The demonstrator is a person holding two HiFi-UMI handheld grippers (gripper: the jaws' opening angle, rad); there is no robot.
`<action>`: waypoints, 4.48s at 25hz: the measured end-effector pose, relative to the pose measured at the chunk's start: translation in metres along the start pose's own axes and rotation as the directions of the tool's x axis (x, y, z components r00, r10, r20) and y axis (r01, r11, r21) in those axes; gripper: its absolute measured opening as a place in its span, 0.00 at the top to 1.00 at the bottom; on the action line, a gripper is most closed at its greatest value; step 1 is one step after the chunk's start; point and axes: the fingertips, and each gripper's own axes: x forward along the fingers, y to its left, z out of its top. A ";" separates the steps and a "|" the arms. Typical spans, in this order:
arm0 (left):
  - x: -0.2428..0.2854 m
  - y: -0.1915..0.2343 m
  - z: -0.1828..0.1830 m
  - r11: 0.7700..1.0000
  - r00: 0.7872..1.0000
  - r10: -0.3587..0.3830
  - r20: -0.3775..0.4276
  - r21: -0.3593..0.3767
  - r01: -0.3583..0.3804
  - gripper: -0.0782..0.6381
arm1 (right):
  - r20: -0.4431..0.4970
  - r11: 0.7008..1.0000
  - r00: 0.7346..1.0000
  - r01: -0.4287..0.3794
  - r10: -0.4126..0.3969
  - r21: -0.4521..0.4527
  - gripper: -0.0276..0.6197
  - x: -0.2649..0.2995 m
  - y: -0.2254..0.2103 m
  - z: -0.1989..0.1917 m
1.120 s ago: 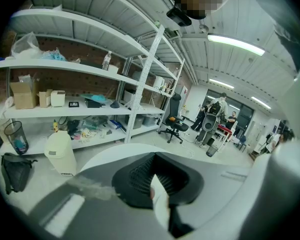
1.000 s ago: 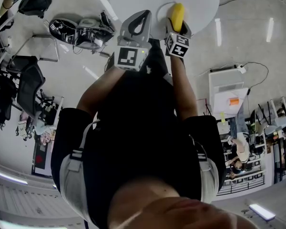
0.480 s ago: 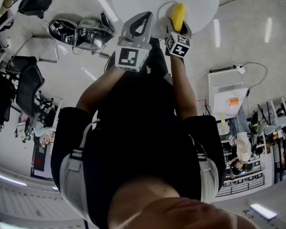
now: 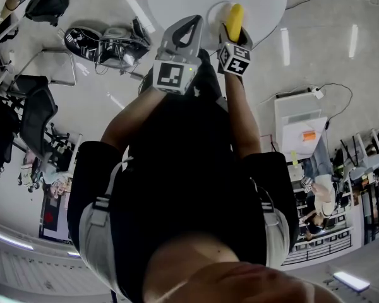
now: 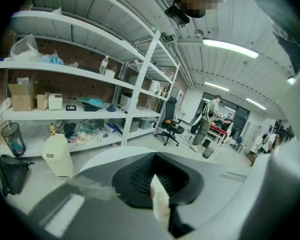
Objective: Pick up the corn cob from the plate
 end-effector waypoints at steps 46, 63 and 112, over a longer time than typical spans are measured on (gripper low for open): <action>-0.086 -0.062 0.006 0.994 0.990 -0.036 0.137 0.108 0.021 0.88 | 0.192 0.997 0.980 -0.029 0.043 -0.074 0.55 -0.100 0.027 0.005; -0.119 -0.092 0.003 0.992 0.984 -0.035 0.175 0.128 0.012 0.88 | 0.254 0.994 0.964 -0.051 0.075 -0.098 0.55 -0.142 0.028 -0.003; -0.186 -0.122 0.067 0.972 0.941 -0.166 0.294 0.212 0.105 0.88 | 0.564 0.995 0.822 -0.028 0.075 -0.093 0.55 -0.289 0.082 0.051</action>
